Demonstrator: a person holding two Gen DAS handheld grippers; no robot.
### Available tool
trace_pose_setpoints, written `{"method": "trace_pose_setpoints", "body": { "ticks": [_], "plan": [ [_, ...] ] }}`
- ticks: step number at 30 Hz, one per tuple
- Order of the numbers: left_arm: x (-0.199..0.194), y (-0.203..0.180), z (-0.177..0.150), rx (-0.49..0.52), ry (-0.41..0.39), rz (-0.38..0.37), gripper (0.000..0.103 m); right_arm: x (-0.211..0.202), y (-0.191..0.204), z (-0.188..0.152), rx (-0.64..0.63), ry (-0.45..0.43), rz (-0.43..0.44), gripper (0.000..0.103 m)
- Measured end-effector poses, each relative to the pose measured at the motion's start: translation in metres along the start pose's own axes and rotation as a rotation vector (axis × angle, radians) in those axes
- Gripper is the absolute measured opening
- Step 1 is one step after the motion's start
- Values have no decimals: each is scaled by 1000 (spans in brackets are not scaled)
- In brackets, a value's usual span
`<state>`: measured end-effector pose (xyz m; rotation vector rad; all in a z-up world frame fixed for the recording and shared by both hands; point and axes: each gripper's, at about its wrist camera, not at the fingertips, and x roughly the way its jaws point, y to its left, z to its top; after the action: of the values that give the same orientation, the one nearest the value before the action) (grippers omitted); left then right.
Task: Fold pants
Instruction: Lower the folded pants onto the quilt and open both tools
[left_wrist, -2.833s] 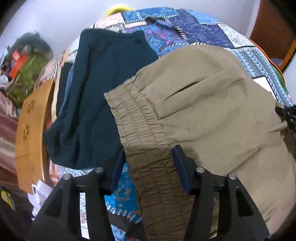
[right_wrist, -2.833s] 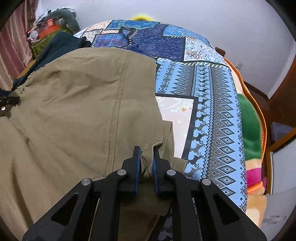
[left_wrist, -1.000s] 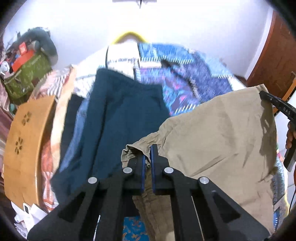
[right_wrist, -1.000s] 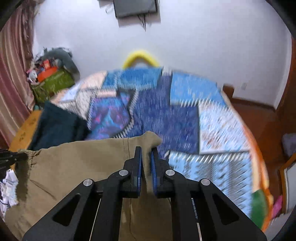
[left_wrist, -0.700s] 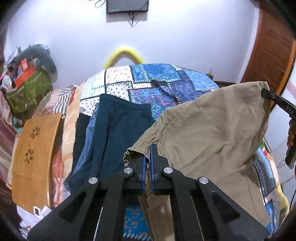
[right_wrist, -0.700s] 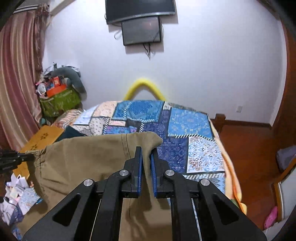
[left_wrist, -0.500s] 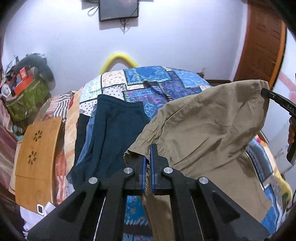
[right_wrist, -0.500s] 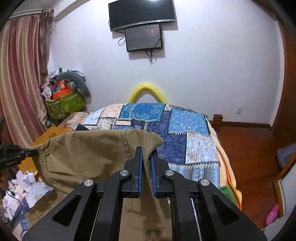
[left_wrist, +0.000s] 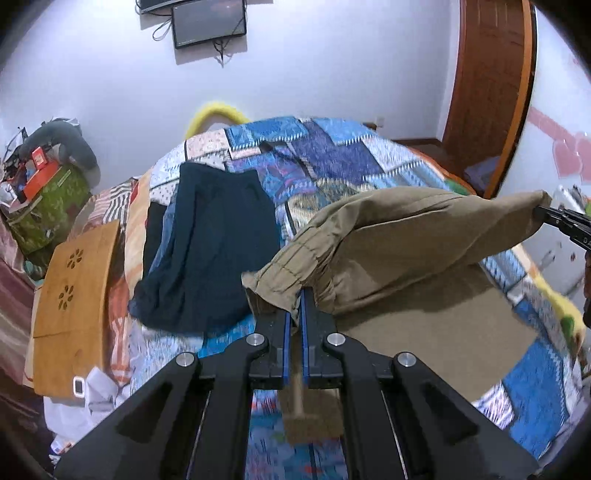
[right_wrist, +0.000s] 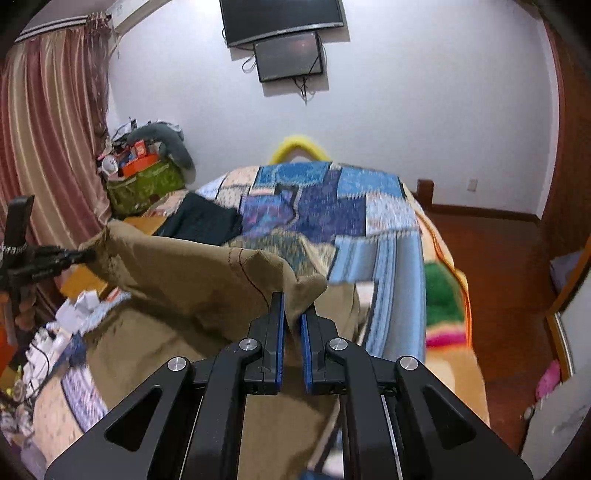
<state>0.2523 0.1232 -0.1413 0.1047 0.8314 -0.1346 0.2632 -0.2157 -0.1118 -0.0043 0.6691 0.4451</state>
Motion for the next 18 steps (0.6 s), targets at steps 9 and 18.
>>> {"method": "trace_pose_setpoints", "body": {
  "ticks": [9, 18],
  "plan": [
    [5, -10, -63, -35, 116, -2, 6, 3, 7, -66, 16, 108, -20, 7],
    [-15, -5, -96, -56, 128, 49, 9, -1, -1, -117, 107, 211, -24, 9]
  ]
}}
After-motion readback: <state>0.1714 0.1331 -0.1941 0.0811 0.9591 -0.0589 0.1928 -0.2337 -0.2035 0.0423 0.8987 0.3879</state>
